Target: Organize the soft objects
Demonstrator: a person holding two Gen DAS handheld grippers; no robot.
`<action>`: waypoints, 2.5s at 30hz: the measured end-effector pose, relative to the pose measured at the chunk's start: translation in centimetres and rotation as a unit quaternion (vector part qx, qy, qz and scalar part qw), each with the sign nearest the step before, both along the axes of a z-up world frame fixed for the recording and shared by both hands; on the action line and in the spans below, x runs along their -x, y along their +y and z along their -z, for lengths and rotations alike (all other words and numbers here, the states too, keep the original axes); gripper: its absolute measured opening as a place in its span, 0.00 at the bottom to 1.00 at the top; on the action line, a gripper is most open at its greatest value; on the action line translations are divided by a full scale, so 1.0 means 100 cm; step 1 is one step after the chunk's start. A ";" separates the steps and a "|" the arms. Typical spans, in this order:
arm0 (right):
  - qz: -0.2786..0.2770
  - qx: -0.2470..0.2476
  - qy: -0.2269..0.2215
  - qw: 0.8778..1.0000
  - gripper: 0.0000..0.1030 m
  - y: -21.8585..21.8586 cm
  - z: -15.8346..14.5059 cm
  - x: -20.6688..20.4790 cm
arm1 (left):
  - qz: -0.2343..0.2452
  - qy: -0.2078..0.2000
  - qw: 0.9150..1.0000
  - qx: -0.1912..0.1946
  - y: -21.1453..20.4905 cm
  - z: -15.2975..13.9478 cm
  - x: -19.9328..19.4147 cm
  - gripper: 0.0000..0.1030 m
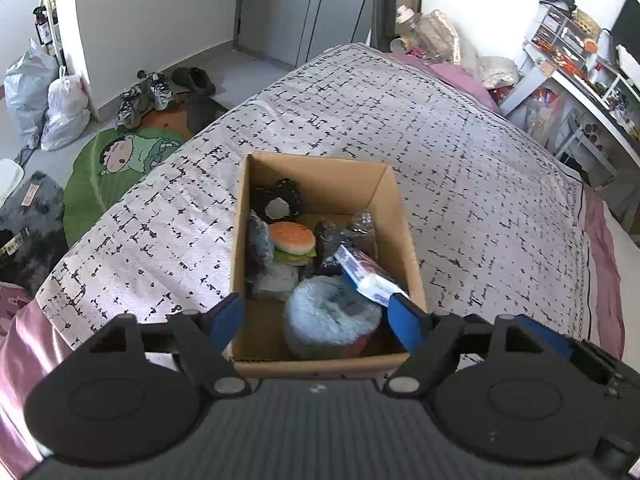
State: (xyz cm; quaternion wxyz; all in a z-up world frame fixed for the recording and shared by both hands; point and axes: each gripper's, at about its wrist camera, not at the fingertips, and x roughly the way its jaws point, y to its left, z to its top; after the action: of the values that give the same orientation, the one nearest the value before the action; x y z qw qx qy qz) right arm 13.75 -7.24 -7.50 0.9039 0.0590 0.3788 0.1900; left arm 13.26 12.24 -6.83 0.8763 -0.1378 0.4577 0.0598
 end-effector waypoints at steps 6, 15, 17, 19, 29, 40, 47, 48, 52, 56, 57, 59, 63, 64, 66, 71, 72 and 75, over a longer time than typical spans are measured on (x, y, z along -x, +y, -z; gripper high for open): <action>0.014 -0.006 -0.011 1.000 0.79 -0.022 -0.012 0.006 | 0.010 -0.005 1.000 -0.010 -0.013 -0.010 0.010 0.85; 0.025 -0.007 -0.028 0.999 0.95 -0.049 -0.025 0.020 | 0.019 -0.016 0.999 -0.026 -0.032 -0.025 0.031 0.93; 0.030 -0.009 -0.030 0.999 0.97 -0.055 -0.027 0.024 | 0.019 -0.018 0.999 -0.029 -0.035 -0.028 0.036 0.94; 0.036 -0.010 -0.033 0.999 1.00 -0.062 -0.029 0.026 | 0.019 -0.021 0.999 -0.028 -0.038 -0.030 0.040 0.94; 0.054 -0.004 -0.045 0.998 1.00 -0.093 -0.036 0.048 | 0.029 -0.037 0.998 -0.030 -0.055 -0.040 0.067 0.99; 0.054 0.020 -0.071 0.996 1.00 -0.114 -0.048 0.072 | 0.040 -0.047 0.997 -0.040 -0.073 -0.047 0.093 0.99; 0.056 0.012 -0.074 0.996 1.00 -0.134 -0.052 0.083 | 0.038 -0.058 0.996 -0.049 -0.082 -0.054 0.108 1.00; 0.055 0.011 -0.074 0.996 1.00 -0.135 -0.052 0.085 | 0.038 -0.059 0.996 -0.049 -0.083 -0.055 0.110 0.99; 0.047 0.004 -0.074 0.996 1.00 -0.140 -0.053 0.091 | 0.032 -0.064 0.996 -0.055 -0.086 -0.058 0.118 0.99; 0.034 0.004 -0.073 0.997 1.00 -0.139 -0.054 0.095 | 0.028 -0.067 0.996 -0.056 -0.087 -0.059 0.123 1.00; 0.032 0.001 -0.073 0.997 1.00 -0.139 -0.054 0.096 | 0.027 -0.068 0.996 -0.057 -0.088 -0.059 0.124 1.00; 0.031 0.001 -0.074 0.997 1.00 -0.141 -0.055 0.098 | 0.027 -0.068 0.996 -0.059 -0.089 -0.060 0.127 1.00; 0.033 -0.007 -0.068 0.997 1.00 -0.145 -0.055 0.100 | 0.029 -0.071 0.995 -0.065 -0.091 -0.062 0.130 1.00; 0.034 -0.008 -0.068 0.997 1.00 -0.146 -0.056 0.101 | 0.029 -0.072 0.995 -0.065 -0.091 -0.062 0.131 1.00; 0.033 -0.008 -0.070 0.997 1.00 -0.145 -0.057 0.102 | 0.028 -0.073 0.995 -0.065 -0.091 -0.062 0.132 0.99; 0.030 0.003 -0.072 0.997 1.00 -0.142 -0.058 0.104 | 0.031 -0.076 0.995 -0.065 -0.091 -0.063 0.134 1.00; 0.031 0.005 -0.072 0.997 1.00 -0.142 -0.058 0.105 | 0.032 -0.076 0.994 -0.065 -0.091 -0.063 0.135 1.00; 0.032 0.006 -0.072 0.997 1.00 -0.142 -0.059 0.105 | 0.030 -0.078 0.994 -0.063 -0.090 -0.063 0.137 1.00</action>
State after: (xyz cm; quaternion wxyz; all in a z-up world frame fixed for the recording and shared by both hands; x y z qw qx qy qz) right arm 3.27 -21.41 -1.65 0.9348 0.0521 0.3116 0.1625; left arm -0.41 3.25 -0.51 0.9177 -0.0725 0.3871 0.0513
